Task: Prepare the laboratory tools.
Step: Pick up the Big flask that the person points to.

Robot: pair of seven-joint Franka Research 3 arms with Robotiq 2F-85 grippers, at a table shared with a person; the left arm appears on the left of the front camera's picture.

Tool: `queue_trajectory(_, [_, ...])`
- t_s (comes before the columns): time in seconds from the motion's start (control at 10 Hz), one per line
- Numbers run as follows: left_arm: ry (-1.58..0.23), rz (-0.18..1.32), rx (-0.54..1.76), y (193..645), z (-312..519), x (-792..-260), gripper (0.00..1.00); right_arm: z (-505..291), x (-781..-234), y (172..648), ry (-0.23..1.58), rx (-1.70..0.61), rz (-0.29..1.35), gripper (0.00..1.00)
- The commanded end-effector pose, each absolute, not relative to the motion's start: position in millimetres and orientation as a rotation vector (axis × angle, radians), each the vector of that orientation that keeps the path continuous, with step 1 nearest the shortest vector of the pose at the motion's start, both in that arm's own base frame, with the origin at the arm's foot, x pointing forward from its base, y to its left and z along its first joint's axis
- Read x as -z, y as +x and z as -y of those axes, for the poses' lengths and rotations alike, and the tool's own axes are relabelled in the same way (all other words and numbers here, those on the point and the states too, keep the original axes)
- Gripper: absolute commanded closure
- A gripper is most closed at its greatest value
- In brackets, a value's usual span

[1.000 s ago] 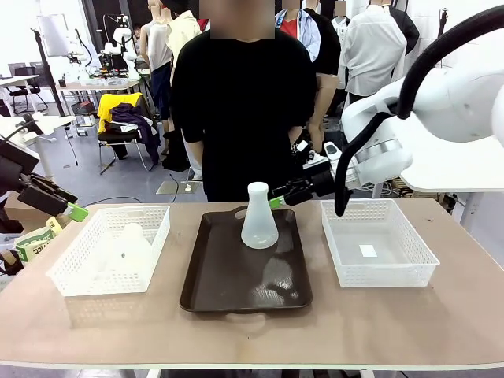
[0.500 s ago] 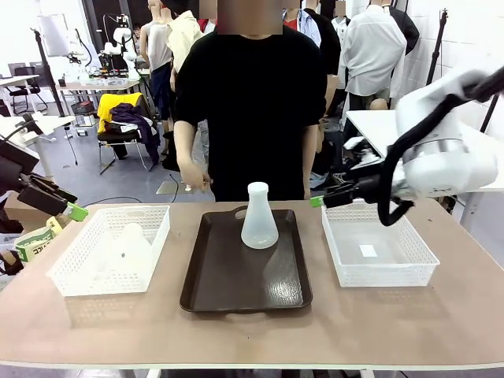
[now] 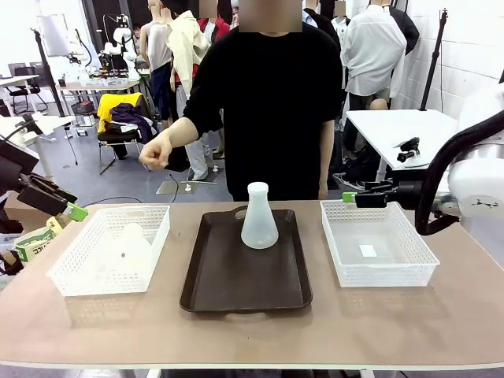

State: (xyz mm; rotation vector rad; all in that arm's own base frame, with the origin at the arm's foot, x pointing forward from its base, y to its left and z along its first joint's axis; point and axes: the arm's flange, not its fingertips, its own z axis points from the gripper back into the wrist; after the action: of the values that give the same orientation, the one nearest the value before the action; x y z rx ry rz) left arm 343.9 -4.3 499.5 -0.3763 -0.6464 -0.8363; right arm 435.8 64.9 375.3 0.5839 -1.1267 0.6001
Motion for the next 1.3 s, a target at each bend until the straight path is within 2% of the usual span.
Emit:
queue_trajectory(0.0, [-0.378,0.645,0.845,343.9,2.6,-498.4,0.00,-67.9,-361.6,445.9,0.610,-0.624,1.147,0.00])
queue_trajectory(1.0, [-0.376,0.646,0.836,343.9,4.3,-499.4,0.00,-63.2,-371.8,437.8,0.596,-0.601,1.129,0.00])
queue_trajectory(1.2, [-0.285,0.601,0.863,356.8,26.5,-515.8,0.00,-63.2,-371.8,437.8,0.596,-0.601,1.129,0.00])
